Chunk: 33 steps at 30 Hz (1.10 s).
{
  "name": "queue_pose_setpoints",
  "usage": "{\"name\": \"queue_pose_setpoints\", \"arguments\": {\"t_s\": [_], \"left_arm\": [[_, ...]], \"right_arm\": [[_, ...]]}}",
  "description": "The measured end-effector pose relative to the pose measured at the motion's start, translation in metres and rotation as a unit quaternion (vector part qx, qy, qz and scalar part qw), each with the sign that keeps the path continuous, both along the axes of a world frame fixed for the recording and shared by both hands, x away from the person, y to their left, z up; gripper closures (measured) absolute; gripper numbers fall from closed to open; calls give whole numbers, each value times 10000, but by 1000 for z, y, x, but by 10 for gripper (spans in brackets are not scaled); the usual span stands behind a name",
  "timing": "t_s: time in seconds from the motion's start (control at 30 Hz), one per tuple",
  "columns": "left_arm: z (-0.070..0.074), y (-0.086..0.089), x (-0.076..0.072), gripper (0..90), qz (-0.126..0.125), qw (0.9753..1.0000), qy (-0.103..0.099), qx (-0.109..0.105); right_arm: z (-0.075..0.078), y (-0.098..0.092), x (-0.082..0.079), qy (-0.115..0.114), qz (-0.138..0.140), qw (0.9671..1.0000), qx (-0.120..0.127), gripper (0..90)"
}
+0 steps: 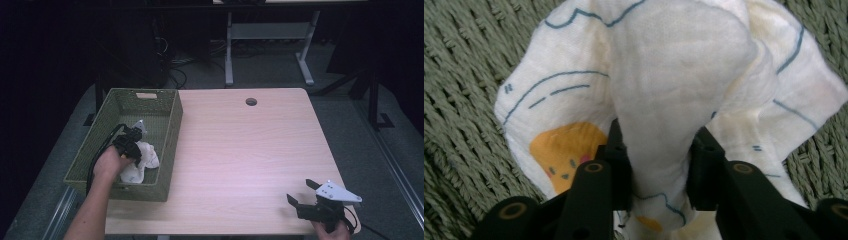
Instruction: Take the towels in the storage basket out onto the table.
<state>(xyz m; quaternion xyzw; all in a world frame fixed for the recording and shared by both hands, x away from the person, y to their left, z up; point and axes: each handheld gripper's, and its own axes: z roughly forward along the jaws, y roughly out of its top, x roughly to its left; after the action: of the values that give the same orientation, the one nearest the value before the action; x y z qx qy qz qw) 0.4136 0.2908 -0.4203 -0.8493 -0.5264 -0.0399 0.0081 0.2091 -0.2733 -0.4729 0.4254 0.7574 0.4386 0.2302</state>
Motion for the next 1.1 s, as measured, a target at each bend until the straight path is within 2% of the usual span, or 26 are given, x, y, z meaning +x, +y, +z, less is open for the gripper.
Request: {"name": "queue_pose_setpoints", "arguments": {"t_s": [0.3,0.53,0.67,0.93,1.03,1.1], "left_arm": [[3,7,-1,737,52,9998,15,-195],[13,16,-4,740,106,9990,-116,-429],[25,21,-7,741,150,9968,-258,-747],[45,32,-14,740,193,9934,-500,-1018],[51,38,-15,740,278,9889,-574,-1343],[54,41,-16,740,303,9867,-614,-1473]], "right_arm": [[0,-1,-1,1,-19,10000,2,137],[0,0,0,-1,-19,10000,-8,137],[0,1,0,2,-25,10000,-13,137],[0,1,0,-3,-23,10000,-15,137],[0,1,0,6,-30,10000,-17,137],[0,1,0,6,-30,10000,-11,137]]}}
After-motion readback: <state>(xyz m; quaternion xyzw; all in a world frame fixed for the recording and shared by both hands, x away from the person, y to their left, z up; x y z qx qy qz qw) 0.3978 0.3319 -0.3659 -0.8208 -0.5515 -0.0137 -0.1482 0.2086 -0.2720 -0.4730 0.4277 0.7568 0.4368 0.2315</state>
